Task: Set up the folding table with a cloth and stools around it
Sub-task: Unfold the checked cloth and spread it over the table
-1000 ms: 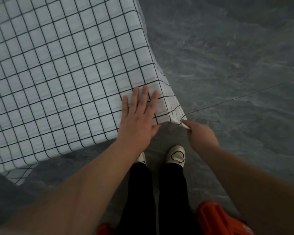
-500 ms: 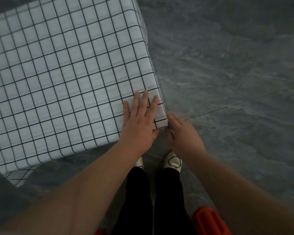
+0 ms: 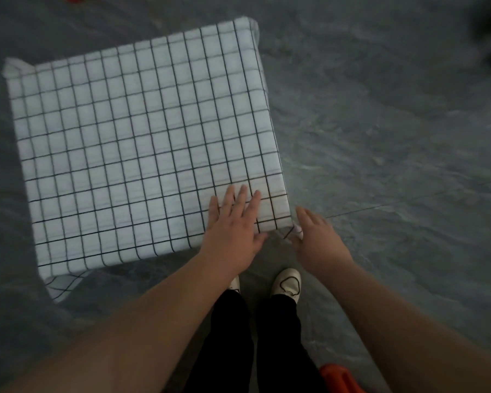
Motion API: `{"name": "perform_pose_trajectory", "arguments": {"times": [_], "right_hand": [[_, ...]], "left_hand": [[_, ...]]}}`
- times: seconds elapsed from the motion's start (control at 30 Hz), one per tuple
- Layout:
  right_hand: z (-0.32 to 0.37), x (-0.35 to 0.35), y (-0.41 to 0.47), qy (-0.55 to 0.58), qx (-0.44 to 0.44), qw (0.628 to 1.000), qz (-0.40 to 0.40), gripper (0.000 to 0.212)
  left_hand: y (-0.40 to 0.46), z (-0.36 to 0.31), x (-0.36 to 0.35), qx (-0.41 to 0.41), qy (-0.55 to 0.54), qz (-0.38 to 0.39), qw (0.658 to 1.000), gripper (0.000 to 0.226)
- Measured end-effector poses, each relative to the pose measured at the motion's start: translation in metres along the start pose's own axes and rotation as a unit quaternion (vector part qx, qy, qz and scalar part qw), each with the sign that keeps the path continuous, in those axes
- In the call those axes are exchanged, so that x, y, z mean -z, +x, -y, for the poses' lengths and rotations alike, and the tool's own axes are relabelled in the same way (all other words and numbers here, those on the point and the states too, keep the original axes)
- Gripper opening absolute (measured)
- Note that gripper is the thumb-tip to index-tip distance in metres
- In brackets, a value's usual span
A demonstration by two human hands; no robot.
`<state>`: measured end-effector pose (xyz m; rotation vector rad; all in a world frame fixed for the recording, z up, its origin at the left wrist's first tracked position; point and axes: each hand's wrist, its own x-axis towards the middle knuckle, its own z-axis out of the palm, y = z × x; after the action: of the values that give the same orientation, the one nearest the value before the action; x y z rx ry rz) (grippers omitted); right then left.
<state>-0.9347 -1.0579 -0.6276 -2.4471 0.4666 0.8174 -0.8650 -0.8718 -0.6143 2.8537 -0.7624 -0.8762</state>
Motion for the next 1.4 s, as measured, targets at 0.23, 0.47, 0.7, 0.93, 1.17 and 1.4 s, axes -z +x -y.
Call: {"name": "perform_pose_trajectory", "arguments": {"times": [0.23, 0.47, 0.7, 0.93, 1.17, 1.4], "right_hand": [[0.085, 0.114, -0.092, -0.065, 0.027, 0.997, -0.025, 0.065], [0.166, 0.205, -0.205, -0.125, 0.064, 0.984, -0.107, 0.063], [0.195, 0.263, -0.262, -0.127, 0.106, 0.970, -0.181, 0.059], [0.178, 0.303, -0.250, -0.104, 0.121, 0.970, -0.181, 0.060], [0.103, 0.377, -0.198, -0.090, 0.170, 0.967, -0.164, 0.062], [0.027, 0.478, -0.140, -0.134, 0.242, 0.954, -0.113, 0.059]], "left_hand": [[-0.079, 0.020, 0.124, 0.051, -0.013, 0.008, 0.999, 0.070], [-0.179, 0.022, 0.242, 0.063, -0.026, -0.037, 0.997, 0.069], [-0.237, 0.020, 0.303, 0.061, -0.043, -0.088, 0.993, 0.071], [-0.220, -0.011, 0.333, 0.105, -0.032, -0.105, 0.988, 0.071], [-0.147, -0.100, 0.354, 0.140, -0.015, -0.122, 0.982, 0.071], [-0.079, -0.198, 0.392, 0.220, -0.052, -0.145, 0.963, 0.071]]}}
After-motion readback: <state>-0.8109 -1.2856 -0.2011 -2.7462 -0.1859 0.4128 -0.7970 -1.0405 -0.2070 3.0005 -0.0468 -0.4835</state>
